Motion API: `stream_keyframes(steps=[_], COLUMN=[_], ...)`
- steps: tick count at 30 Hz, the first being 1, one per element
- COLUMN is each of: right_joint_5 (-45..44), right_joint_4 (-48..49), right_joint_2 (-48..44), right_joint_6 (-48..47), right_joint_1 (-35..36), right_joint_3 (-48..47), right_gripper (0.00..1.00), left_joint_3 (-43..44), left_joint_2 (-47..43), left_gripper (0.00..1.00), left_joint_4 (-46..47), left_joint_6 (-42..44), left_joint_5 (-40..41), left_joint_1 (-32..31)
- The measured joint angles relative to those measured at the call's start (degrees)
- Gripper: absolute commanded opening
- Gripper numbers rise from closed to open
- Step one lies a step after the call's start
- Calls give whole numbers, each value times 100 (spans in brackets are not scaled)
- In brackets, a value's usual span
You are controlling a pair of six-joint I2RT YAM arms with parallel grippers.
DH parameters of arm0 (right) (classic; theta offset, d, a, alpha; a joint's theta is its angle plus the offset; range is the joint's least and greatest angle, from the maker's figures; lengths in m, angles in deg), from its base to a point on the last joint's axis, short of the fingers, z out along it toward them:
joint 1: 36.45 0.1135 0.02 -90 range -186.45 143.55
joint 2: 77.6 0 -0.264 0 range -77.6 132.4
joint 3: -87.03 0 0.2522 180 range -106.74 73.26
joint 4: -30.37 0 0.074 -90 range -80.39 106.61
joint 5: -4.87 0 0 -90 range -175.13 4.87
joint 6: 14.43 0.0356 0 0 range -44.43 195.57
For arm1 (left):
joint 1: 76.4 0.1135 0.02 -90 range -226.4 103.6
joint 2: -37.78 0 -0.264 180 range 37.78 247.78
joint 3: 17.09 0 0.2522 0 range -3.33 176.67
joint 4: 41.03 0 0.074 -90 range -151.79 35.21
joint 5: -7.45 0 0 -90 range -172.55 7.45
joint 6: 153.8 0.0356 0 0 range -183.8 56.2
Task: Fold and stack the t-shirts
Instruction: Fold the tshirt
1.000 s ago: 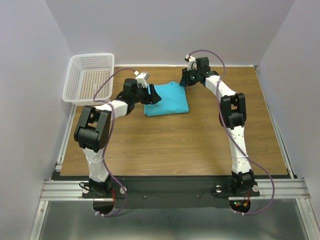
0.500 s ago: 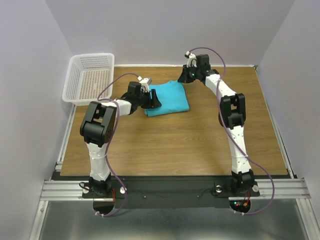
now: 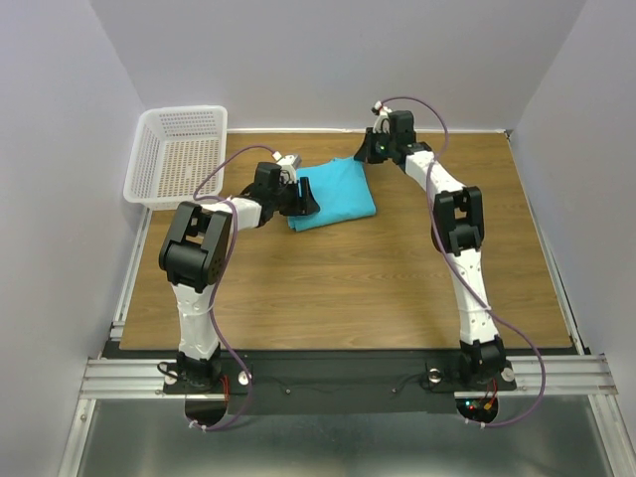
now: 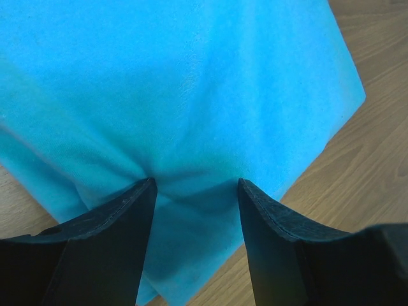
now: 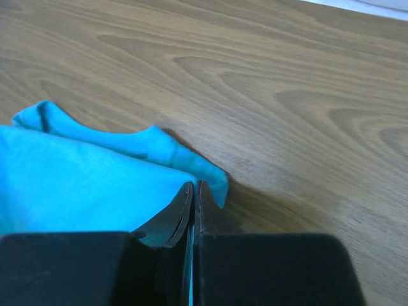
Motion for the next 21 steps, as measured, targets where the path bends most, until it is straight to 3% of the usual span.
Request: stream_keyframes(steps=[1,4,5,6,12,16,21], right_joint_5=[-98,-398,-487,-542,-772,-850,-251], right_joint_4=[0,22,50,87,155,166,197], right_joint_2=[33,120,157,186,245,-105,-1432], right_joint_6=[48,181,240,262,254,11,-529], right_joint_1=[0,11,22,31,59,13,-138], right_joint_3=[0,0,-9,-11,-22,273,1679], right_gripper=[1,19,33,40,65,69,65], left_joint_3=[0,0,0,0,9,37,107], left_joint_2=[0,0,0,0,-4,-68,-389], left_gripper=[65,65,65,66,68,71,71], left_joint_4=[0,0,0,0,2,-44,-79], left_joint_6=[-2,-17,-22,-24,-46,-24,-20], left_joint_5=[9,26,28,31,48,227,415], left_joint_1=[0,0,0,0,0,-17,22])
